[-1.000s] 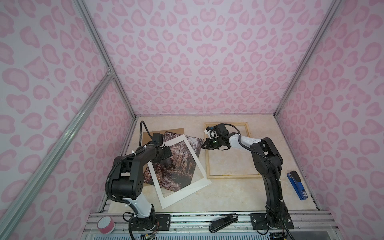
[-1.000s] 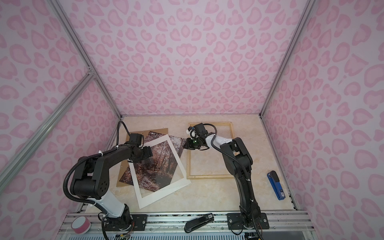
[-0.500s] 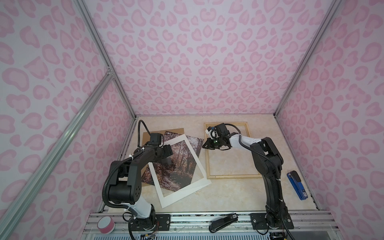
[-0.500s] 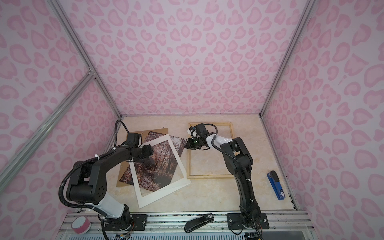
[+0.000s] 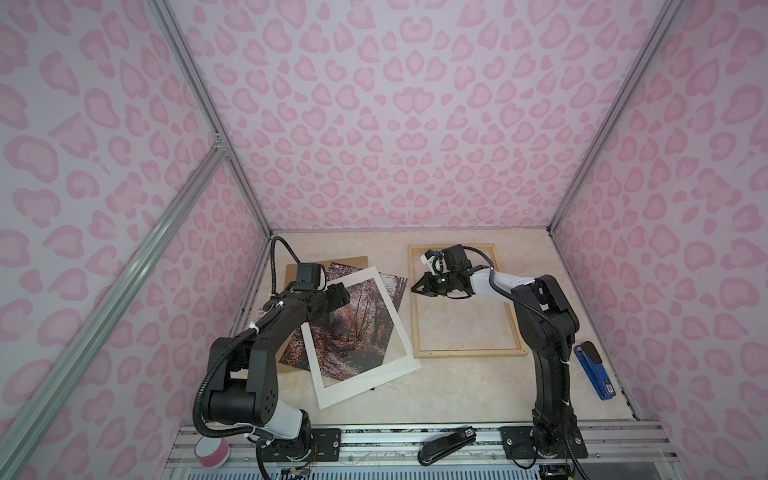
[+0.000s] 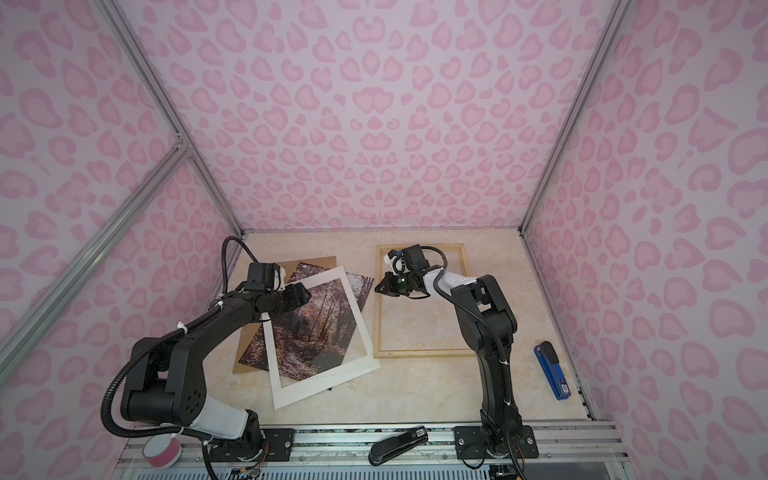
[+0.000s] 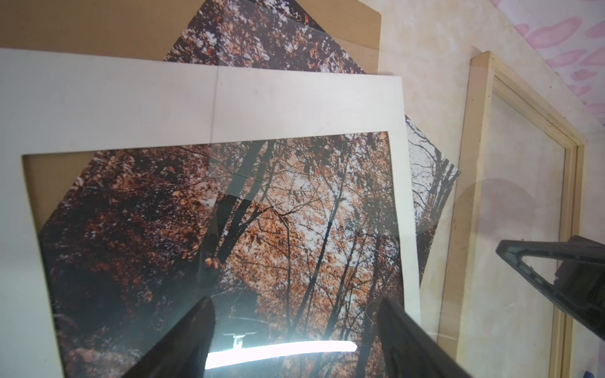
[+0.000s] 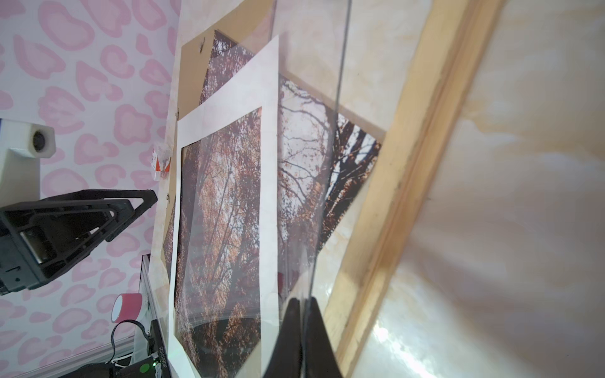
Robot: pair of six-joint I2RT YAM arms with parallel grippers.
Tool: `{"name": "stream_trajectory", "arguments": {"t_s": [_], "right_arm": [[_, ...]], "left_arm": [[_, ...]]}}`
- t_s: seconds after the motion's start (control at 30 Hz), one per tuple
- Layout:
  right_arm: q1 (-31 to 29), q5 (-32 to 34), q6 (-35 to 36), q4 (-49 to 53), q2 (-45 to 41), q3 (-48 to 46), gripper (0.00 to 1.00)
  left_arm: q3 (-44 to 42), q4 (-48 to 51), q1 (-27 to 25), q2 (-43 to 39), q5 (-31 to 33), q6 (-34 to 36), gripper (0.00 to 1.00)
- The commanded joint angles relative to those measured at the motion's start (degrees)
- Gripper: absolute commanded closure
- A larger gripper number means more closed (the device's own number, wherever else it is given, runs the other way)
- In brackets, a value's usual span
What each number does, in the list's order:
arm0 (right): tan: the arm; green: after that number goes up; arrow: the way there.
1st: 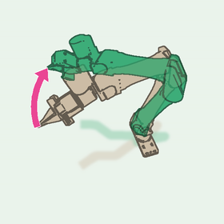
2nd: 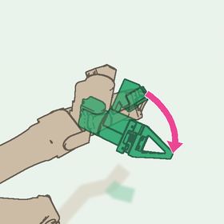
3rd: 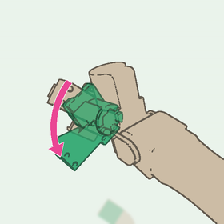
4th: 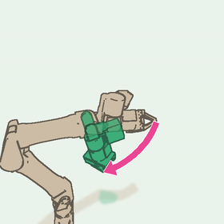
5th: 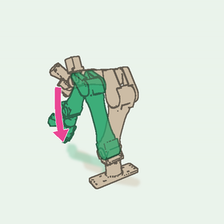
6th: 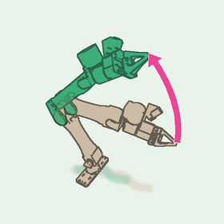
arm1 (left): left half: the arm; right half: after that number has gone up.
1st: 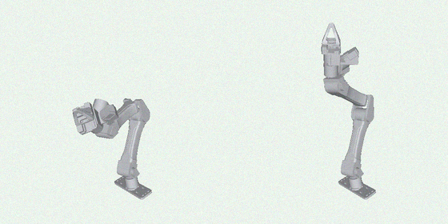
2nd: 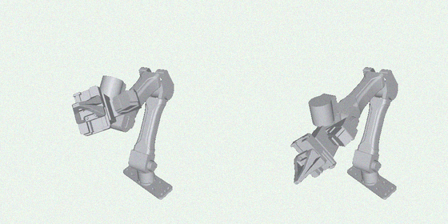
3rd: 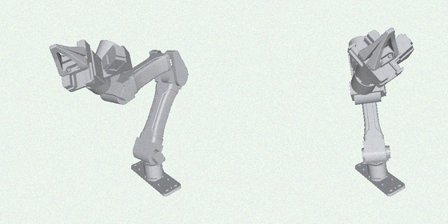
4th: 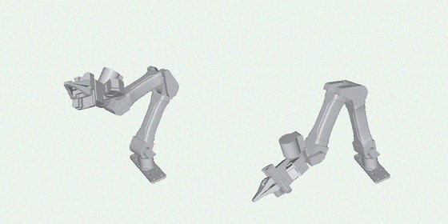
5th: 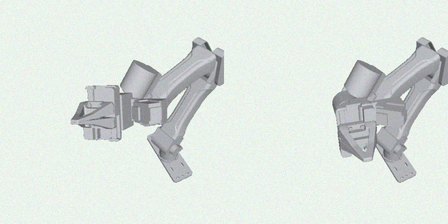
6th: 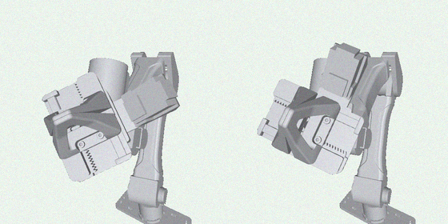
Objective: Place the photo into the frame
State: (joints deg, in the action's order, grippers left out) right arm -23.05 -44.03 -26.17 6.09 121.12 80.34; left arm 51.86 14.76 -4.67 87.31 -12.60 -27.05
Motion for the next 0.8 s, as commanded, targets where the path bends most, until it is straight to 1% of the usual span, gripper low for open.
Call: {"name": "stream_trajectory", "arguments": {"t_s": [0.0,0.1,0.23,0.37,0.57,0.77], "right_arm": [[2.0,0.1,2.1,1.2,-1.3,-1.5,1.00],[3.5,-0.8,3.9,3.3,-2.1,-1.9,1.00],[5.5,-1.6,4.2,2.8,-3.4,-3.6,1.00],[7.2,-1.5,5.6,4.4,-3.6,-4.2,1.00],[8.8,2.2,9.0,8.3,-2.7,-4.2,1.00],[10.2,6.3,10.9,10.2,-2.1,-5.0,1.00]], "left_arm": [[-0.7,-0.9,0.0,0.1,0.4,-1.2,0.19],[-0.5,-1.2,0.0,0.8,0.3,-1.3,0.19],[0.1,-1.3,0.1,1.4,-0.1,-1.1,0.19],[0.8,-1.6,-0.1,1.7,-1.7,-0.8,0.19],[2.0,-1.8,-1.2,3.6,-2.7,-0.9,0.19],[3.9,-2.3,-4.1,7.0,-2.9,-1.1,0.20]]}}
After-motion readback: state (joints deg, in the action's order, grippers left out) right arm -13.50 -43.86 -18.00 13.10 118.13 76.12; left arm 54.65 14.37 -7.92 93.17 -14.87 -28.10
